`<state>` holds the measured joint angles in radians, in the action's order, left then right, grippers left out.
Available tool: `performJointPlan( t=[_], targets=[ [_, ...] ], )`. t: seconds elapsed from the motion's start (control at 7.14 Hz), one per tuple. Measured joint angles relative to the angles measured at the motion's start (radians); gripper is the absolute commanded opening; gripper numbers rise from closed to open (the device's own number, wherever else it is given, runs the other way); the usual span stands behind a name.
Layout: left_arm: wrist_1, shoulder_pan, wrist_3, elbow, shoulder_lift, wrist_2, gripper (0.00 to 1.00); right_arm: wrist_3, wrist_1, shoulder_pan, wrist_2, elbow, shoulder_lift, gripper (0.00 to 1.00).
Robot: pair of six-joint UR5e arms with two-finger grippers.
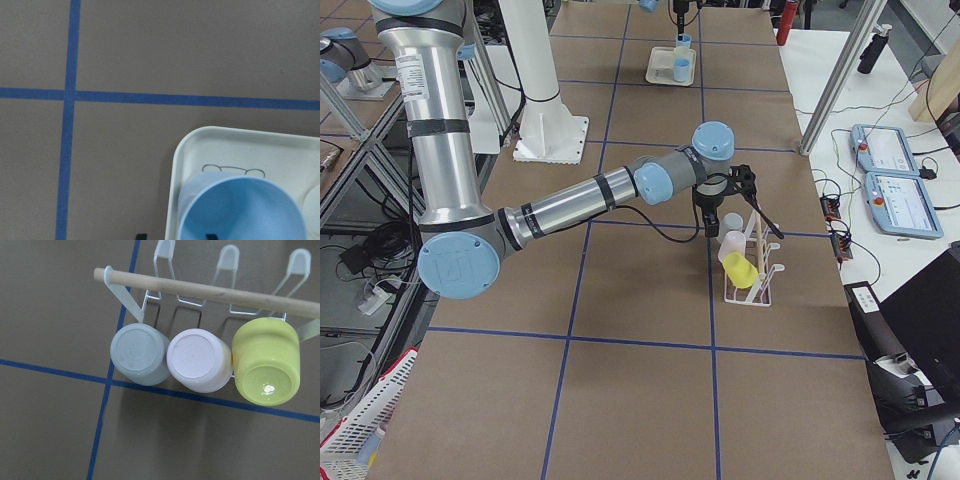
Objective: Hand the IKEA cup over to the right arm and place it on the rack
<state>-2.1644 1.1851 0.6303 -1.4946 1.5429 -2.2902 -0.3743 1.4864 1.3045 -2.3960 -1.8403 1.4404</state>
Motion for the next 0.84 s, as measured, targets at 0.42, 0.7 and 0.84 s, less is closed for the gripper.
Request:
performJointPlan(
  t=[0.42,0.7,0.84],
  targets=[
    [0.004,0.012,-0.014,-0.019,-0.006,-0.056,0.0,0.0,0.0,-0.008,0.001,0.007,0.0,0.99],
    [0.007,0.095,-0.037,-0.076,-0.022,-0.105,0.0,0.0,0.0,-0.019,0.004,0.011,0.0,0.99],
    [0.009,0.151,-0.049,-0.116,-0.04,-0.111,0.0,0.0,0.0,-0.024,0.005,0.012,-0.001,0.99]
  ],
)
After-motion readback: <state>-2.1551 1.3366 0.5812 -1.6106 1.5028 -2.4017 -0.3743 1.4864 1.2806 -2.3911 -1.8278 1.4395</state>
